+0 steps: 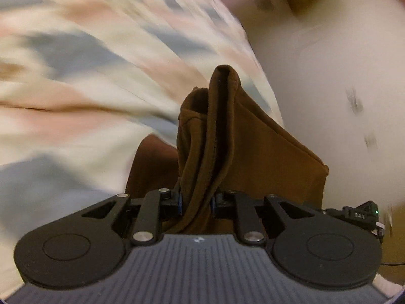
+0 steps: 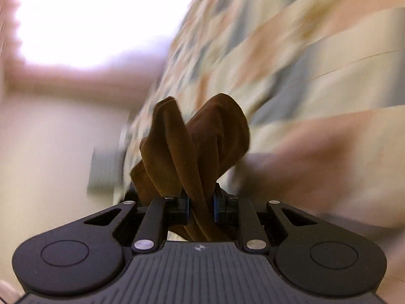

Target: Fold clothes

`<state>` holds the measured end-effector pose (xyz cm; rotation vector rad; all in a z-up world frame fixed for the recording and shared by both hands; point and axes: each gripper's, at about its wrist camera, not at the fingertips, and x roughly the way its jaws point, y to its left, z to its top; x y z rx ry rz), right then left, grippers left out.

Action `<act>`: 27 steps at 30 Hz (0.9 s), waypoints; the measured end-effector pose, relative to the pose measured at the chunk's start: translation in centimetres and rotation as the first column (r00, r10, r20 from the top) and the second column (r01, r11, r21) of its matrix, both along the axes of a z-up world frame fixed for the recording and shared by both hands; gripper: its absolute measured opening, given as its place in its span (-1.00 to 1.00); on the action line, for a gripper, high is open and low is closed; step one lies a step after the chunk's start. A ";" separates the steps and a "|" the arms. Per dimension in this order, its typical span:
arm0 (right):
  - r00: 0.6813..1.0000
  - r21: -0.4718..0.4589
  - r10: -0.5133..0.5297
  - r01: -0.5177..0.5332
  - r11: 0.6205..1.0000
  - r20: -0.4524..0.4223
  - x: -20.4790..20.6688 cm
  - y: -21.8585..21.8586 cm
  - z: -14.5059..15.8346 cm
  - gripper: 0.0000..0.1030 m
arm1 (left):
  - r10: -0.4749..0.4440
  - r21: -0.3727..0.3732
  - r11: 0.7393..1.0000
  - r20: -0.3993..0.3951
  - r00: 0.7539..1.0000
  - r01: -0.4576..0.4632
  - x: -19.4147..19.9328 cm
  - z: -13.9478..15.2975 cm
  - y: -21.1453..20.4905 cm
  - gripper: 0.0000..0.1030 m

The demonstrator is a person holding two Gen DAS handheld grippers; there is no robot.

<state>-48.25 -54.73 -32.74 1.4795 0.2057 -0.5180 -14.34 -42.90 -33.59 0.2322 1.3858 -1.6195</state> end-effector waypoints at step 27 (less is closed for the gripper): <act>0.939 0.303 -0.320 0.344 0.888 -0.127 -16.3 2.1 -11.8 0.01 | -0.338 0.141 0.925 -0.120 0.934 0.353 -6.0 -8.6 -6.3 0.07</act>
